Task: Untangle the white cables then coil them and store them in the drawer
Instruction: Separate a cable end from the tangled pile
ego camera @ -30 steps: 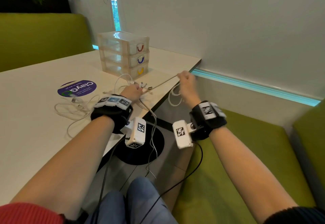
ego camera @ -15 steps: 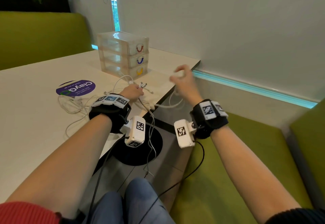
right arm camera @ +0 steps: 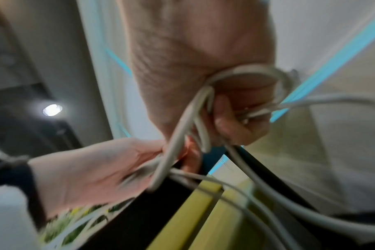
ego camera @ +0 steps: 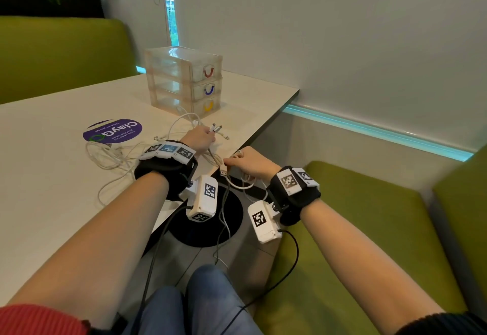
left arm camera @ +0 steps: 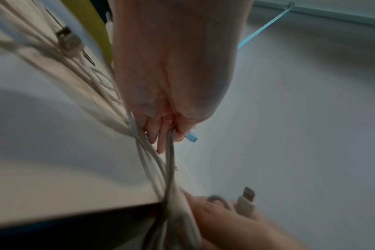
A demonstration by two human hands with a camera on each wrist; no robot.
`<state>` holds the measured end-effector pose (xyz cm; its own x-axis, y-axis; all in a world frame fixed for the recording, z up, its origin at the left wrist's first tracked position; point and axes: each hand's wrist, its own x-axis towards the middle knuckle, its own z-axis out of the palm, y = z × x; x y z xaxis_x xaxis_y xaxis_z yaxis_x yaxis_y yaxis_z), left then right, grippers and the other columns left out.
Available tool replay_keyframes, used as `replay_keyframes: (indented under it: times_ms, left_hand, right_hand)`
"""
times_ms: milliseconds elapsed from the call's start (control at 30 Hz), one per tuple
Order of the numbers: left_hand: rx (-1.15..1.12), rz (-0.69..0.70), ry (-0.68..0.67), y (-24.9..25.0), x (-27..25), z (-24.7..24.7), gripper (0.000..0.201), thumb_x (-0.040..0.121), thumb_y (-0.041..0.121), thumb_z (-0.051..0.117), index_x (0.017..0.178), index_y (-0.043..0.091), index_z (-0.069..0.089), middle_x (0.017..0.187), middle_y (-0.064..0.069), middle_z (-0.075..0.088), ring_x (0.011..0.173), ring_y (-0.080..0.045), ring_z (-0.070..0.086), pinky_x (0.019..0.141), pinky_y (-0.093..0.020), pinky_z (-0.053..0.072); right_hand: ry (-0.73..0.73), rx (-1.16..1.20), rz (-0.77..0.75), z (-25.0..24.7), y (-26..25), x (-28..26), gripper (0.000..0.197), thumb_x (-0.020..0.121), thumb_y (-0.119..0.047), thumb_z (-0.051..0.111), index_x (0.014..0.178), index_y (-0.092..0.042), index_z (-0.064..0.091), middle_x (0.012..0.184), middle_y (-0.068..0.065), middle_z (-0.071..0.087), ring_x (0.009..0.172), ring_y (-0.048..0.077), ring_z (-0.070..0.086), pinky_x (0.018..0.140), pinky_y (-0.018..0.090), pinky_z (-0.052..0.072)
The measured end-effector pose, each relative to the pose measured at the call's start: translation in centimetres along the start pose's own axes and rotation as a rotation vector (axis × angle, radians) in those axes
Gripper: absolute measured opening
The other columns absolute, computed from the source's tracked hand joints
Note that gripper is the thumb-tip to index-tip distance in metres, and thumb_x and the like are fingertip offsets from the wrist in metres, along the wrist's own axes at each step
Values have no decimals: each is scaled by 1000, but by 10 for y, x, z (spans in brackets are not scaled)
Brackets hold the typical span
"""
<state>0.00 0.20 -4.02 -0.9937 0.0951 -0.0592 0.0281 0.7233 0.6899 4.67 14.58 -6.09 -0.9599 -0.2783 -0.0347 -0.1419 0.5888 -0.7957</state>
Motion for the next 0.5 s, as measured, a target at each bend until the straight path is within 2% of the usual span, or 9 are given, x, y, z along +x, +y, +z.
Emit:
replay_keyframes:
  times_ms: [100, 167, 200, 233, 267, 333, 500]
  left_hand:
    - [4, -4, -7, 0, -1, 0, 39, 100, 18, 36, 116, -13, 51, 126, -33, 52, 119, -43, 49, 99, -42, 39]
    - [3, -7, 0, 0, 0, 0, 38, 100, 19, 36, 116, -12, 52, 125, -31, 53, 119, -41, 49, 99, -41, 39]
    - [-2, -7, 4, -1, 0, 0, 37, 99, 18, 37, 116, -11, 52, 124, -31, 53, 119, -40, 50, 99, -41, 39]
    - [-14, -7, 8, -1, 1, 0, 36, 99, 18, 38, 116, -11, 53, 125, -31, 54, 119, -40, 50, 100, -41, 38]
    - [-30, -8, 7, -2, 2, 0, 35, 99, 17, 39, 116, -10, 54, 125, -30, 54, 120, -39, 50, 101, -41, 38]
    - [-55, -1, -1, -3, 2, 0, 35, 99, 17, 37, 117, -7, 55, 126, -27, 55, 120, -37, 50, 103, -42, 37]
    - [-53, -6, -8, -3, 2, 0, 35, 99, 18, 36, 118, -5, 54, 127, -24, 55, 121, -35, 50, 106, -41, 36]
  right_hand:
    - [-38, 144, -2, -1, -3, -8, 31, 90, -24, 57, 65, -8, 61, 36, -9, 44, 33, 4, 34, 42, 11, 27]
    - [-101, 134, -12, -6, -7, -14, 27, 90, -24, 58, 69, -7, 62, 40, -11, 53, 38, 0, 43, 44, 10, 33]
    - [-114, 90, -20, -7, -6, -15, 26, 86, -26, 63, 74, -3, 63, 52, -9, 61, 47, -1, 48, 49, 10, 34]
    - [-96, 23, -36, -8, -5, -15, 30, 81, -31, 69, 81, -1, 63, 67, -1, 65, 58, 4, 51, 55, 14, 37]
    - [-52, -37, -44, -8, -2, -15, 37, 76, -36, 73, 86, -2, 62, 78, 5, 63, 64, 8, 50, 58, 18, 37]
    - [12, -66, -35, -8, 3, -14, 41, 71, -41, 76, 86, -7, 58, 76, 2, 55, 62, 9, 45, 56, 20, 36]
    - [-140, -375, -45, -4, 6, -10, 32, 72, -36, 75, 79, -5, 69, 73, 8, 63, 65, 12, 53, 63, 26, 42]
